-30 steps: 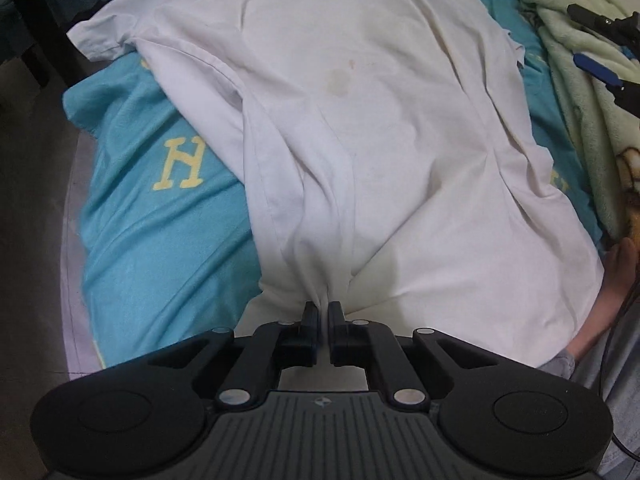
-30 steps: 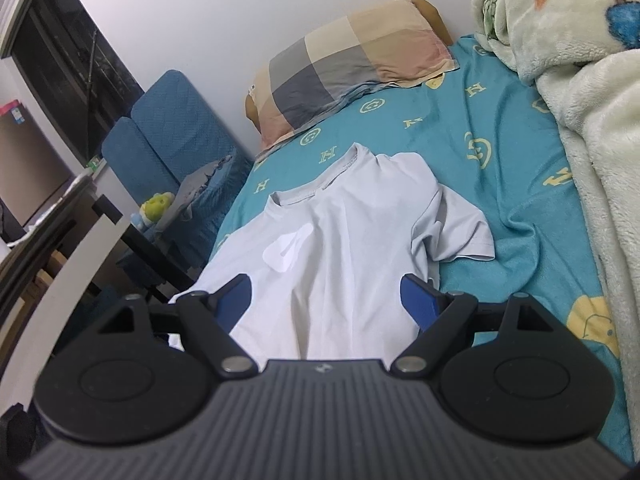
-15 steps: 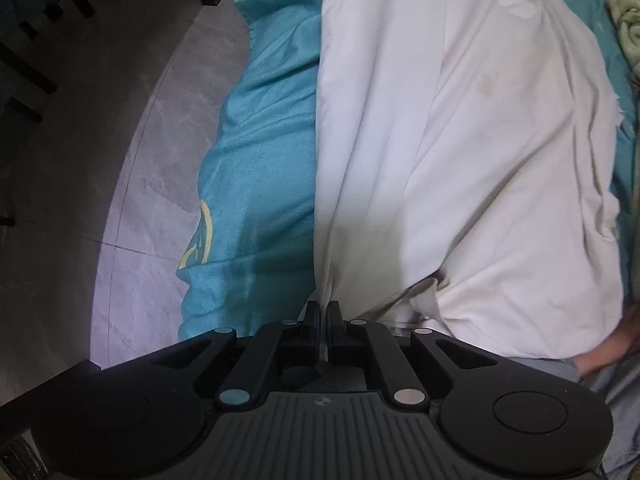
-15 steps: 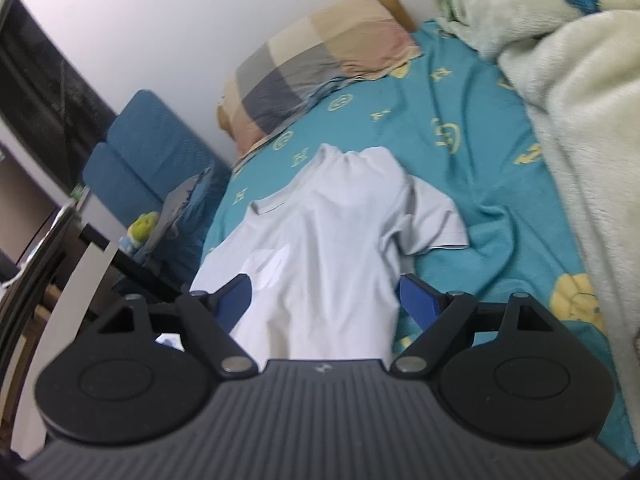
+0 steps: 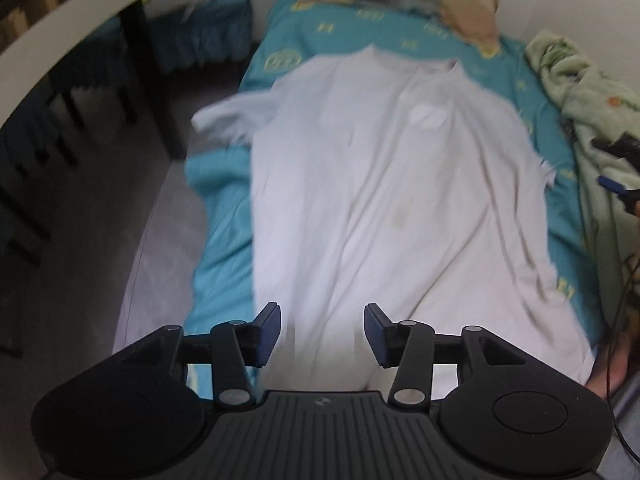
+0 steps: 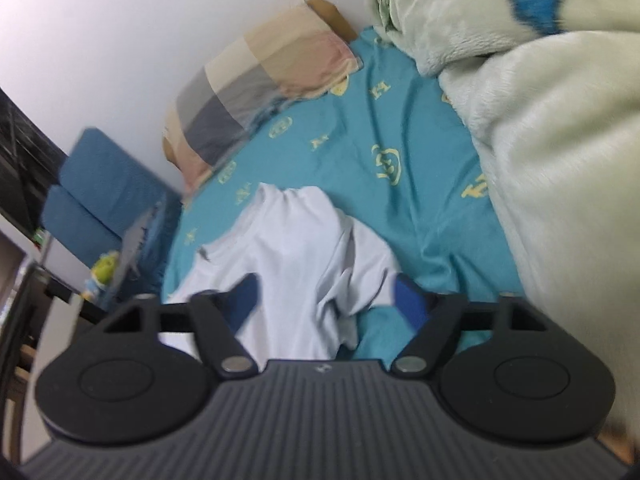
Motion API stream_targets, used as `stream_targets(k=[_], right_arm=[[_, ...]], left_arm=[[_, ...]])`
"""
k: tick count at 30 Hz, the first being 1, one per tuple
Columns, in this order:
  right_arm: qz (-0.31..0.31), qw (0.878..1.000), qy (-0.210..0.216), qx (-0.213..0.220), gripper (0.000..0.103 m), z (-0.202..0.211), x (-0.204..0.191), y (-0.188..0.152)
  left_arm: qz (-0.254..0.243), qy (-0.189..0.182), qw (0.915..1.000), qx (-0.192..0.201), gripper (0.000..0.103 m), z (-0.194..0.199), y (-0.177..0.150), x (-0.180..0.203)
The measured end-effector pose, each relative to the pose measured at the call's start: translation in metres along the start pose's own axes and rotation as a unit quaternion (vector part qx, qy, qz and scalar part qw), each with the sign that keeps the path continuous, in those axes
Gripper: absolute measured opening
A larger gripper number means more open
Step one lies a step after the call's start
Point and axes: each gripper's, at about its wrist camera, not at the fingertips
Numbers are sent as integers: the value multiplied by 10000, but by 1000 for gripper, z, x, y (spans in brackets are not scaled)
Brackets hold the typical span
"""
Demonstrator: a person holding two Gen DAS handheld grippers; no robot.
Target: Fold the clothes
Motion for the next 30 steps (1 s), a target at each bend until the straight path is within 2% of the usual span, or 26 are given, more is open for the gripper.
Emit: stream_targets(k=[2, 4, 6, 8, 10, 13, 15, 16, 19, 22, 25, 27, 30], right_arm=[[119, 9998, -140, -28, 70, -21, 4, 9], [351, 9989, -302, -43, 64, -44, 9, 15], [435, 9981, -388, -217, 58, -67, 19, 17], [447, 9972, -423, -419, 58, -89, 29, 16], [464, 9960, -475, -591, 58, -102, 35, 9], [706, 9927, -482, -853, 54, -119, 34, -2], [1006, 9891, -602, -887, 5, -124, 23, -6], [1156, 9870, -664, -903, 6, -127, 17, -8], [1587, 9831, -826, -376, 5, -117, -8, 2], [2057, 9720, -1078, 364, 5, -108, -33, 31], [2297, 9585, -1497, 780, 5, -117, -43, 67], [2422, 9510, -1728, 839, 5, -137, -43, 86], [2596, 9393, -2170, 575, 5, -181, -30, 102]], left_arm=[[179, -163, 9989, 395, 51, -9, 1, 22], [424, -441, 9961, 635, 51, -31, 5, 43], [669, -719, 9913, 873, 51, -53, 9, 64], [868, -988, 9862, 1006, 51, -79, 13, 84], [680, -1059, 9867, 1027, 51, -103, 17, 102], [34, -1125, 9880, 1053, 51, -138, 12, 114], [137, -1166, 9884, 966, 51, -156, 9, 105], [188, -1186, 9885, 922, 51, -165, 8, 100], [361, -1252, 9874, 897, 49, -177, 8, 90], [355, -1358, 9844, 1059, 49, -173, 8, 81], [320, -1377, 9841, 1079, 49, -172, 7, 81], [290, -1363, 9845, 1064, 49, -175, 7, 81], [244, -1343, 9851, 1041, 49, -178, 6, 81]])
Point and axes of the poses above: each gripper's, at about its wrist camera, not at the fingertips, and z roughly against the way its jaws point, x to its right, y to its top, and after that the axes turned 4 degrees about x, right-handed
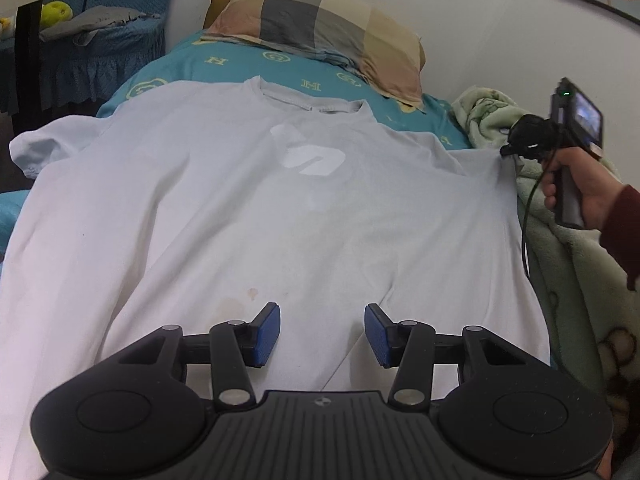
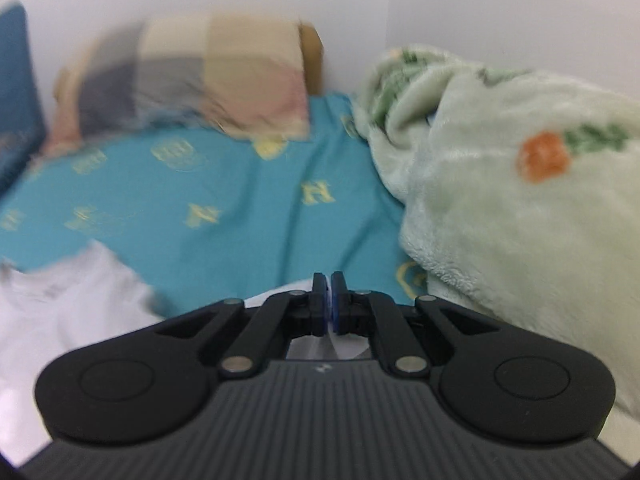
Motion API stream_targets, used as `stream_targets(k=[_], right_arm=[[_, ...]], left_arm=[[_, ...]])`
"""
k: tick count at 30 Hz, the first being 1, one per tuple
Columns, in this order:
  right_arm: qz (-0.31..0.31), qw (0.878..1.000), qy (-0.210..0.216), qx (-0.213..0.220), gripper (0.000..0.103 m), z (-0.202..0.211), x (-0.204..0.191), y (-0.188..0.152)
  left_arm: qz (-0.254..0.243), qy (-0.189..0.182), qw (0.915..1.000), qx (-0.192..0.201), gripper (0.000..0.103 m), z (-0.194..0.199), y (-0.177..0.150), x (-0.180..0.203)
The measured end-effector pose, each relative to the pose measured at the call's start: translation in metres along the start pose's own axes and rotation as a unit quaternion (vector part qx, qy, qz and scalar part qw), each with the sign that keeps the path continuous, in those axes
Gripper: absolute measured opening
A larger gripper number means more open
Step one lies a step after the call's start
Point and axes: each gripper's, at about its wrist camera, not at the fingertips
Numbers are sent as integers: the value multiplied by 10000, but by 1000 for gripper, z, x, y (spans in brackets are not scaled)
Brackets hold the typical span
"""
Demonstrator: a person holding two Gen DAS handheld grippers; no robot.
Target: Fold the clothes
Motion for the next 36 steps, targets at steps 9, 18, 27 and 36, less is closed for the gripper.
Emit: stream_targets(k=[9, 18, 27, 36], right_arm=[[-851, 9952, 470, -57, 20, -11, 27, -26], [-2353, 9647, 1124, -374, 60, 64, 44, -68], [-2261, 9663, 289, -1194, 36, 59, 37, -109], [-1557, 9788, 923, -963, 37, 33, 19, -111]], left_arm=[[132, -1, 9999, -83, 49, -12, -1, -10], [426, -91, 9990, 66, 50, 5, 0, -12], [512, -1, 9985, 169, 50, 10, -1, -14], [573, 22, 9983, 45, 50, -2, -3, -19]])
Point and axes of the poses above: each gripper's, at about its wrist camera, not at the fingertips, and z roughly against the way its jaws point, x to its right, y to its top, and after that the axes turned 4 degrees about x, right-handed
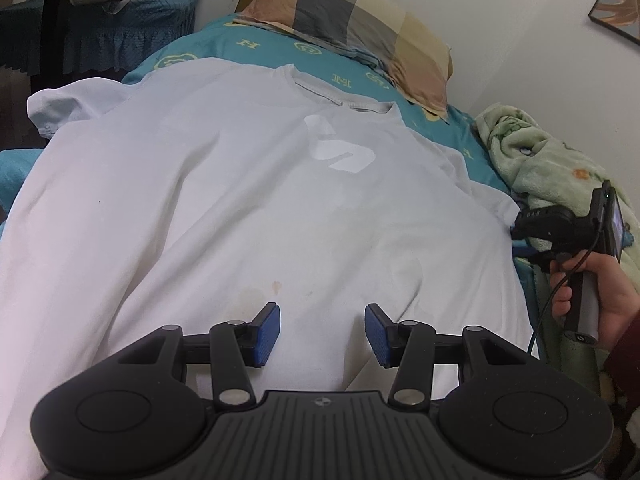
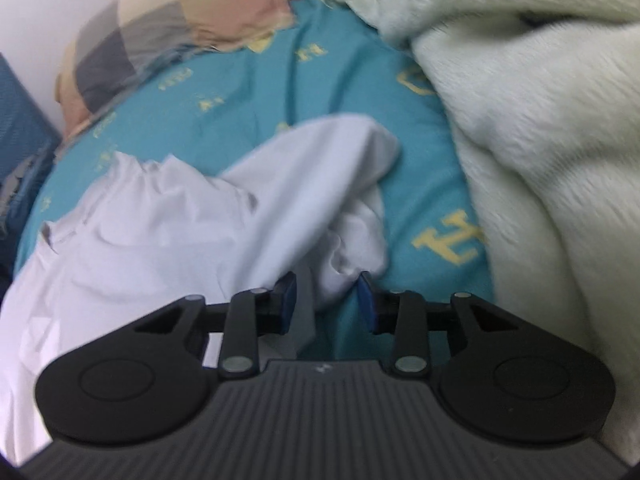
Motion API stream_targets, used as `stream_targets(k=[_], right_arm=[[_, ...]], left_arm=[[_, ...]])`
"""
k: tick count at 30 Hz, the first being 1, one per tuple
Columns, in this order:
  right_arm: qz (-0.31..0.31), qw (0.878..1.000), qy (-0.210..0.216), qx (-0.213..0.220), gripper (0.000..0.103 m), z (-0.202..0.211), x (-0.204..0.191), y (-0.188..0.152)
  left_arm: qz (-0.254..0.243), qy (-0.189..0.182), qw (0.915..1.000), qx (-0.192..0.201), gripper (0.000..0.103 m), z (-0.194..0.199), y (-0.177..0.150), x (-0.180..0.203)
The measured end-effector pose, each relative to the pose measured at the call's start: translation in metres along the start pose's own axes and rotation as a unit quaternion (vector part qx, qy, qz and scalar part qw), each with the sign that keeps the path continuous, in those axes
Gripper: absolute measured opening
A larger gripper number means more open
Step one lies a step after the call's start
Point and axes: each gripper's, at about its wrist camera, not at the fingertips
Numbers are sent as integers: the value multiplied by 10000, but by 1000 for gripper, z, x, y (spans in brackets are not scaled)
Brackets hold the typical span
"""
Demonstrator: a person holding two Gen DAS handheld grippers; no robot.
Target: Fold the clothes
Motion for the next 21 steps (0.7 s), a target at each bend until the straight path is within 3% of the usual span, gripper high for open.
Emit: stream_targets(k=[2, 3, 5, 12, 21], right_arm=[[213, 9998, -2, 13, 35, -4, -4, 3], [402, 9990, -156, 64, 28, -4, -6, 4], [783, 9957, -470, 168, 4, -4, -10, 5], [1200, 9814, -1240, 839, 4, 23, -5, 20], [668, 9837, -797, 1470, 6, 68, -13, 24]], left_arm=[[-12, -7, 10000, -2, 50, -1, 0, 0], [-18, -11, 10000, -3, 50, -2, 0, 0], [-30, -19, 10000, -5, 50, -3, -1, 0], [-60, -26, 10000, 9, 50, -4, -1, 2], [-58, 25, 10000, 47, 50, -2, -1, 3]])
Point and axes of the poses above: each gripper's, at about its wrist camera, not at the fingertips, and z roughly against the way its jaws point, x to its right, y to its top, and after that the axes turned 4 degrees about x, right-handed
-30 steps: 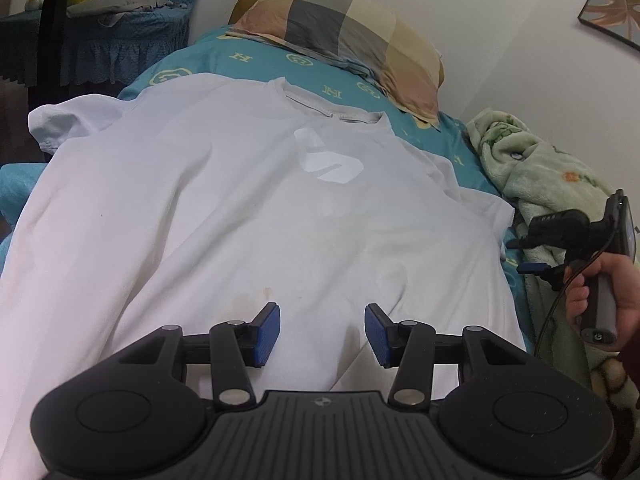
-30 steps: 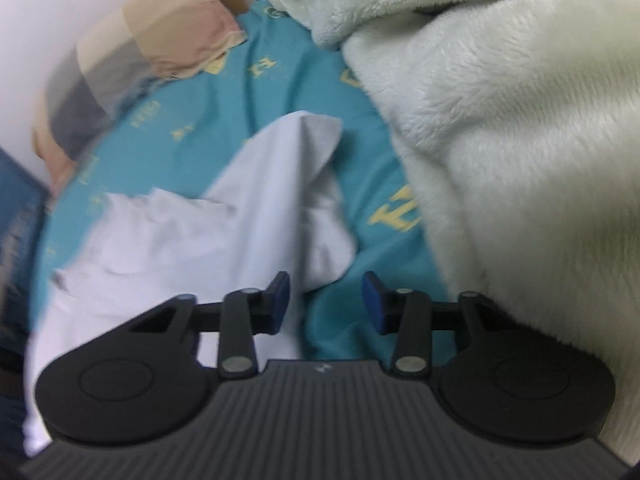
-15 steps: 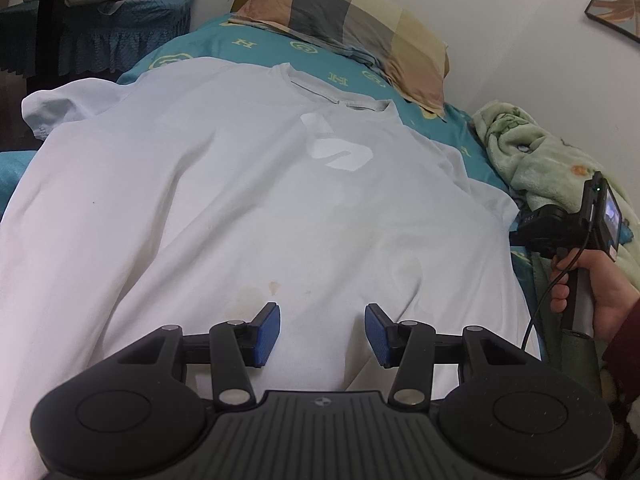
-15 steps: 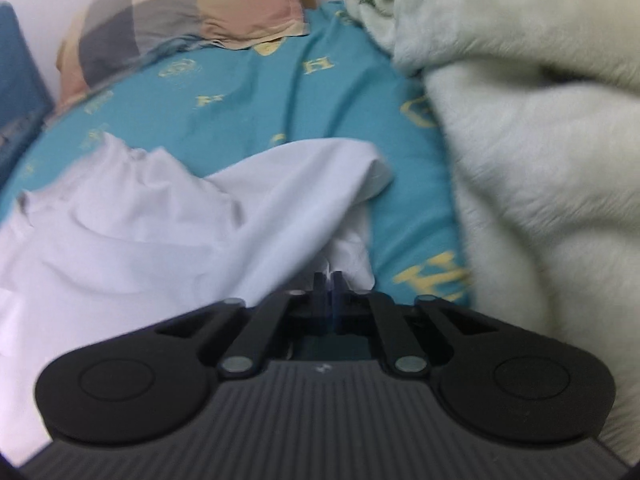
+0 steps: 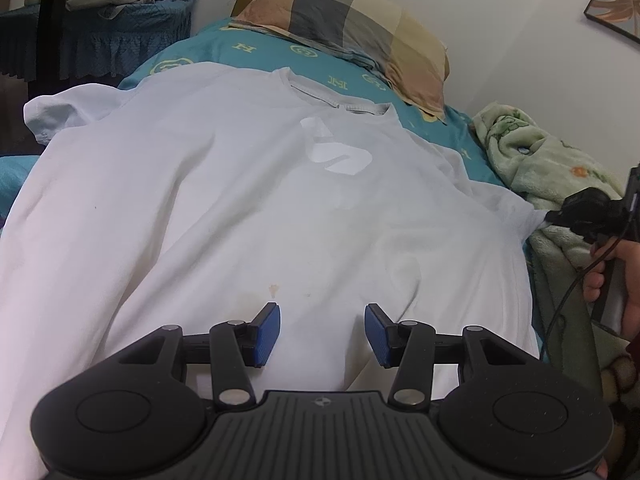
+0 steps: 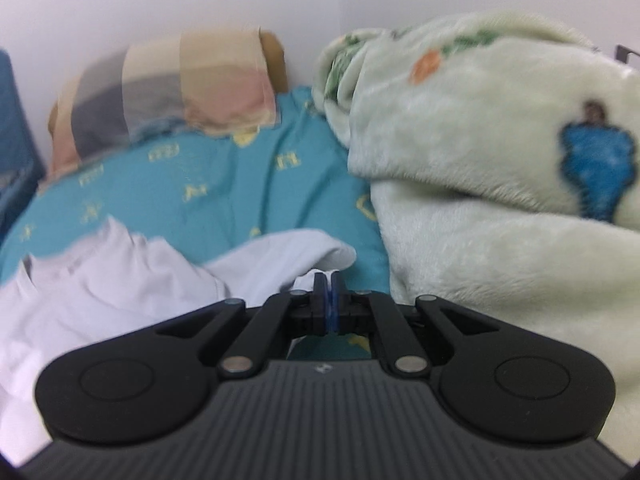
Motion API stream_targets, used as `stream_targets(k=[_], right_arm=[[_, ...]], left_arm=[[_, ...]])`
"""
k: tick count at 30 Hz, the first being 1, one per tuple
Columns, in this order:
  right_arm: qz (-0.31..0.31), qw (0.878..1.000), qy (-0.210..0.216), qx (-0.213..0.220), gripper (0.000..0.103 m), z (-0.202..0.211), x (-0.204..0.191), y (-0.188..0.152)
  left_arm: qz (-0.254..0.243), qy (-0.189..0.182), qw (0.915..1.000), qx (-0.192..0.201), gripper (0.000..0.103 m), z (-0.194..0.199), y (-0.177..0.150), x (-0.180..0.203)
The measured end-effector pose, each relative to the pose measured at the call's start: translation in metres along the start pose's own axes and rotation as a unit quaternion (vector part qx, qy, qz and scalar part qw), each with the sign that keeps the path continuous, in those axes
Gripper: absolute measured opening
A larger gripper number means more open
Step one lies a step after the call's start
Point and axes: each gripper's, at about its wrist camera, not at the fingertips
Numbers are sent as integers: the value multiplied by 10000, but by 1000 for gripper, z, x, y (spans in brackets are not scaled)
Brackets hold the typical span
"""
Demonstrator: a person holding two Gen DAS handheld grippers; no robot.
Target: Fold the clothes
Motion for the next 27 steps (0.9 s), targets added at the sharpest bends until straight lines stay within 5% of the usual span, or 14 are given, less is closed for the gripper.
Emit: stream_targets(k=[6, 9, 12, 19, 22, 25, 27], right_arm=[[-146, 9989, 94, 427, 7, 15, -2, 6], [-574, 9966, 563, -161, 15, -6, 4, 3], [-1555, 9782, 955, -990, 44, -42, 19, -9], [-2698, 9485, 825, -1443, 46, -90, 45, -32], [-2644, 9528, 939, -1163, 44, -95, 45, -31], [-2428, 9604, 997, -936, 5, -98, 40, -26], [-2129, 9687, 1159, -530, 4, -83, 33, -12]], left_arm=[[17, 15, 10000, 4, 50, 0, 1, 0], [23, 18, 10000, -6, 50, -1, 1, 0], [27, 26, 10000, -8, 50, -1, 1, 0], [59, 58, 10000, -20, 50, -3, 2, -2], [58, 66, 10000, -26, 50, -4, 2, -2], [72, 63, 10000, -24, 50, -5, 2, -3], [85, 61, 9999, -23, 50, -5, 2, -3]])
Point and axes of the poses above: each gripper's, at about its wrist camera, not at the fingertips, and z roughly against the way its jaws point, x to its right, y to its top, and after that the axes turned 4 degrees about x, right-handed
